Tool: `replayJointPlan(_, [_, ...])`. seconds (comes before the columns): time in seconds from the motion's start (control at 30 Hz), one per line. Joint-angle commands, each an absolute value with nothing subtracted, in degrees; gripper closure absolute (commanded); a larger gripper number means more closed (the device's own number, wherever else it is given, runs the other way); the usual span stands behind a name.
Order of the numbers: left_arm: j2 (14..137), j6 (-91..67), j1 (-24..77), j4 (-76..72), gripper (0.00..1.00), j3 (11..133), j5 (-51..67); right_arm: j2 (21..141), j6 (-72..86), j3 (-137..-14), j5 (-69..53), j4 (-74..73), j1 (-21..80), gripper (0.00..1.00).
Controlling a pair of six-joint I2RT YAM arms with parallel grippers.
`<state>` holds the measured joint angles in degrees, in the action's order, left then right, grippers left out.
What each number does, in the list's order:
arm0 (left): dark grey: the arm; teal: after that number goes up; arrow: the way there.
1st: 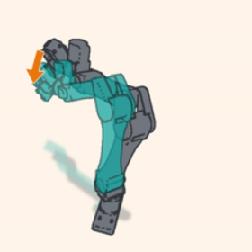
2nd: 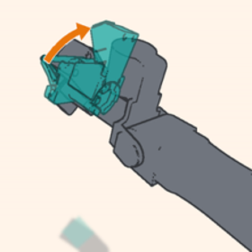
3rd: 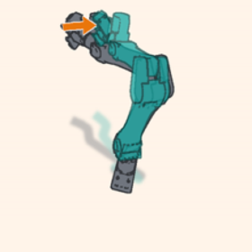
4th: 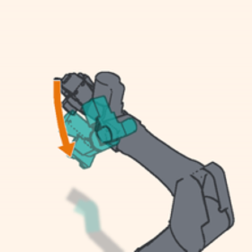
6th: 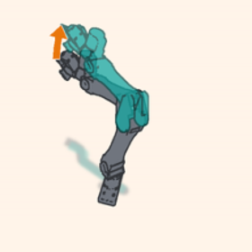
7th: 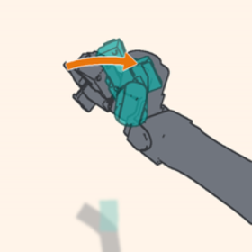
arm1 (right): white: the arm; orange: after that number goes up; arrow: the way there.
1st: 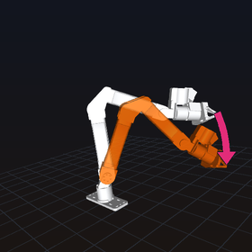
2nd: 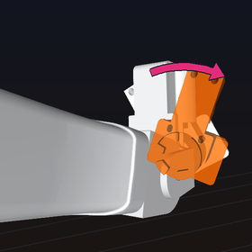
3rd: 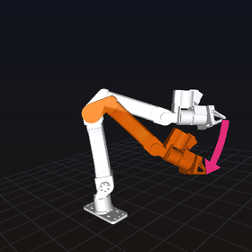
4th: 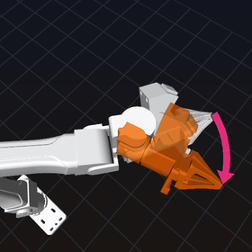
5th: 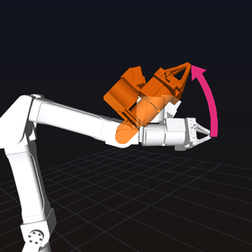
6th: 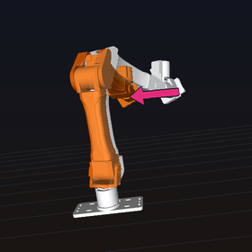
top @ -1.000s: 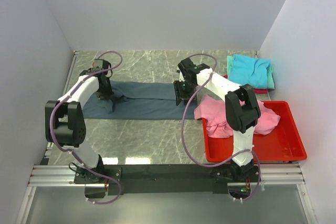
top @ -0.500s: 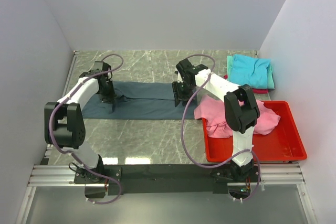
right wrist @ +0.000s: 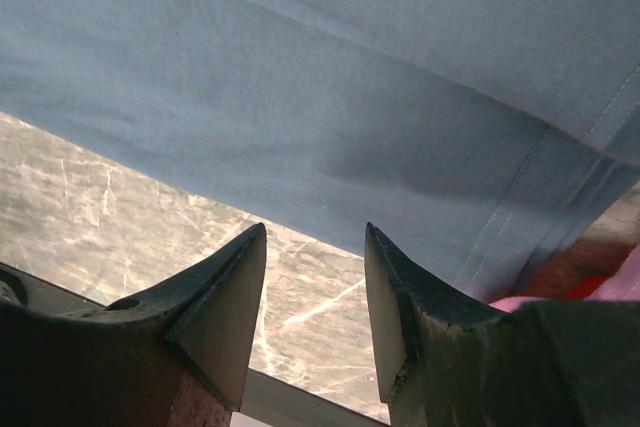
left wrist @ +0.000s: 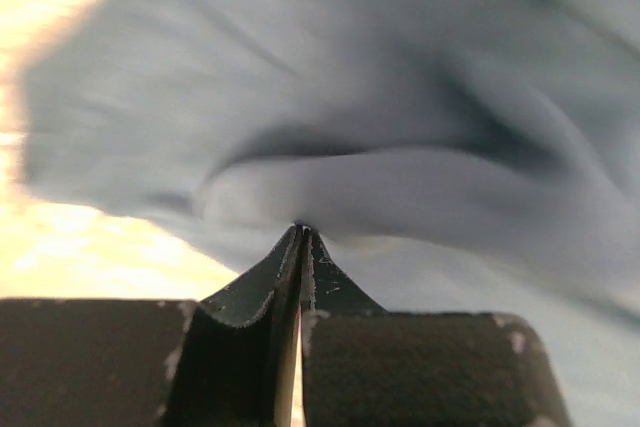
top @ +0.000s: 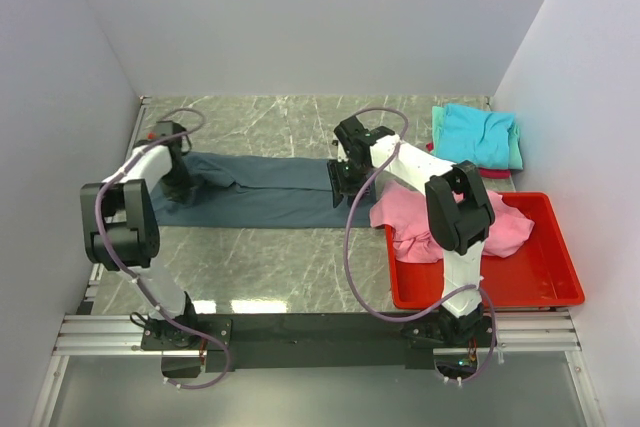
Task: Fold and stack the t-shirts
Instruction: Fold the tshirt
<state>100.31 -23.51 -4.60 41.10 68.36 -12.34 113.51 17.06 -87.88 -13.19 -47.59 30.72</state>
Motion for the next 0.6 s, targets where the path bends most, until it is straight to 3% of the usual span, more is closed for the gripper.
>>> replayJointPlan(0.0, [98.87, -25.05, -7.91, 41.74, 0.92, 72.32, -19.33, 111.01, 16.79, -87.89, -13.71, -46.84, 31.81, 0.49])
replayJointPlan(0.23, [98.80, -25.05, -7.12, 40.43, 0.93, 75.93, -18.02, 111.36, 16.79, -88.59, -13.54, -47.20, 32.52, 0.49])
replayJointPlan(0.57, [97.81, -29.79, 1.14, 39.90, 0.90, 73.56, -5.72, 112.15, 17.05, -89.47, -13.80, -47.55, 32.78, 0.49])
